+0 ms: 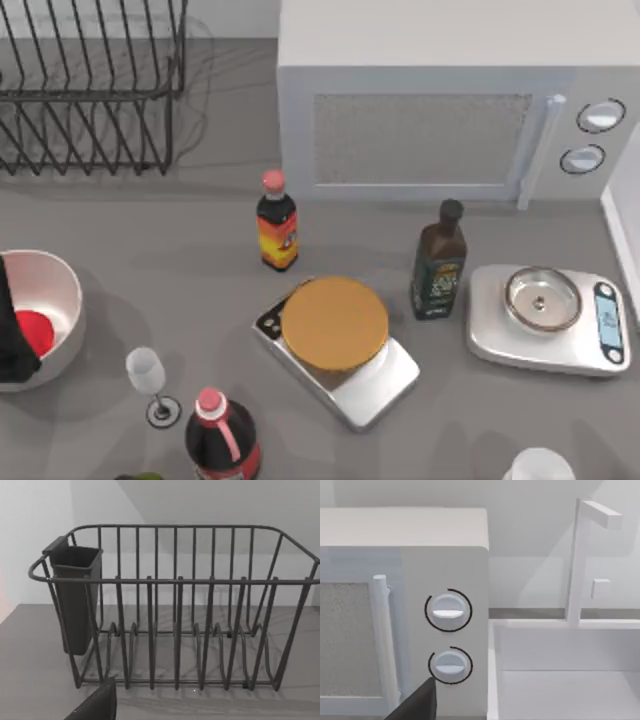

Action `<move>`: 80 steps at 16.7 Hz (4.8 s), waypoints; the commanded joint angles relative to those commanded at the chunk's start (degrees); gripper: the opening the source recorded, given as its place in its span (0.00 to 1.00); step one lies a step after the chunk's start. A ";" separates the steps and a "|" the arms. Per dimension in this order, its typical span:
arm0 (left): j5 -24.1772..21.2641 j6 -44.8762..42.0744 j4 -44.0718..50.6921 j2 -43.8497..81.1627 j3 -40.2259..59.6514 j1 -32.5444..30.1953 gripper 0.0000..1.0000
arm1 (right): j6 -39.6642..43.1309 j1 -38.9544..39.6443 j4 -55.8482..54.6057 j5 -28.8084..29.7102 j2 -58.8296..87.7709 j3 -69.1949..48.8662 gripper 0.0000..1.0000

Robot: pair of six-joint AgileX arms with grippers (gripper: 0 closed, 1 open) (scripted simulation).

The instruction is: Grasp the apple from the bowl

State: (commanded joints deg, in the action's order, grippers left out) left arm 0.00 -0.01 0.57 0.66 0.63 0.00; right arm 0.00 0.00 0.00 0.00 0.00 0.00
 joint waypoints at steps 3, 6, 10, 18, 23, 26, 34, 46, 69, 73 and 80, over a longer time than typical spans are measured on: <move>0.00 -0.06 4.45 5.50 4.93 -0.03 1.00 | 0.00 0.00 0.00 0.00 0.00 0.00 1.00; 0.00 -0.16 12.09 16.39 13.39 -0.09 1.00 | 0.00 0.00 0.00 0.00 0.00 0.00 1.00; 0.00 -0.33 25.17 37.15 27.85 -0.18 1.00 | 0.00 0.00 0.00 0.00 0.00 0.00 1.00; -0.01 -0.67 51.06 80.52 56.52 -0.37 1.00 | 0.00 0.00 0.00 0.00 0.00 0.00 1.00; -0.01 -0.79 60.04 94.58 66.44 -0.44 1.00 | 0.00 0.00 0.00 0.00 0.00 0.00 1.00; -0.01 -0.80 60.95 95.91 67.46 -0.44 1.00 | 0.00 0.00 0.00 0.00 0.00 0.00 1.00; -0.01 -0.89 54.07 98.92 63.26 -0.33 1.00 | 0.00 0.00 0.00 0.00 0.00 0.00 1.00; -0.04 -1.14 36.14 106.95 53.69 -0.27 0.92 | 0.00 0.00 0.00 0.00 0.00 0.00 1.00; -0.11 -1.67 40.81 101.73 55.62 -0.10 0.00 | 0.00 0.00 0.00 0.00 0.00 0.00 1.00; -0.11 -1.55 49.66 102.22 64.33 -0.22 0.00 | 0.00 0.00 0.00 0.00 0.00 0.00 1.00; -0.08 -1.18 82.62 100.76 94.34 -0.58 0.00 | 0.00 0.00 0.00 0.00 0.00 0.00 1.00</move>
State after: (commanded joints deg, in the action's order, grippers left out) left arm -0.08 -1.18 83.19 101.41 94.97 -0.58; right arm 0.00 0.00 0.00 0.00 0.00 0.00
